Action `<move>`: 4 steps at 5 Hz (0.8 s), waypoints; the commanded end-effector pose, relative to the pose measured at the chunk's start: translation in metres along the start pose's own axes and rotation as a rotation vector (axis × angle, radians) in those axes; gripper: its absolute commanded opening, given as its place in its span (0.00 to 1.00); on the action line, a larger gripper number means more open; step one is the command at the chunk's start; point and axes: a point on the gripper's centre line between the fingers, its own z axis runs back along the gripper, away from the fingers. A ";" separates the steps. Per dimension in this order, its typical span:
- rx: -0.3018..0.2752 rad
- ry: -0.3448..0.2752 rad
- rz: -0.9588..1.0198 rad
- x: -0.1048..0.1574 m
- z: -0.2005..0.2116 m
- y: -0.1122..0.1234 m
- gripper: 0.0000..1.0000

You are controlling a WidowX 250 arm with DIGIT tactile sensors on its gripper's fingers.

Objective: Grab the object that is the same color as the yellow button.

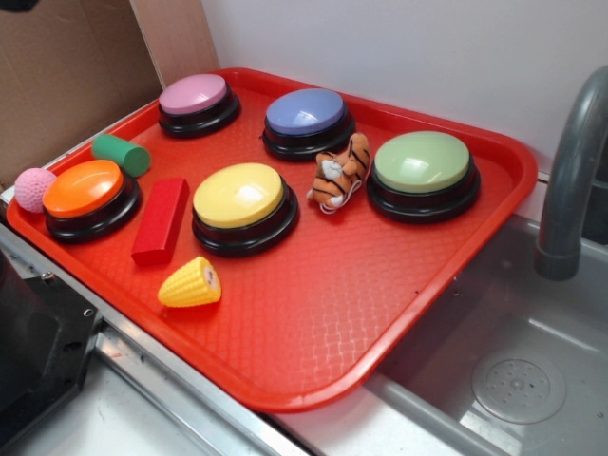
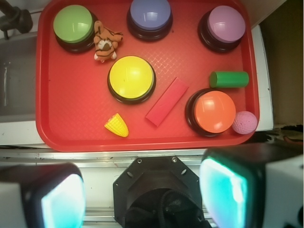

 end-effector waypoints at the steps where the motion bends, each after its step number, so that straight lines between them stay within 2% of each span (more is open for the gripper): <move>1: 0.000 0.000 0.000 0.000 0.000 0.000 1.00; 4: -0.033 -0.030 -0.290 0.019 -0.044 -0.022 1.00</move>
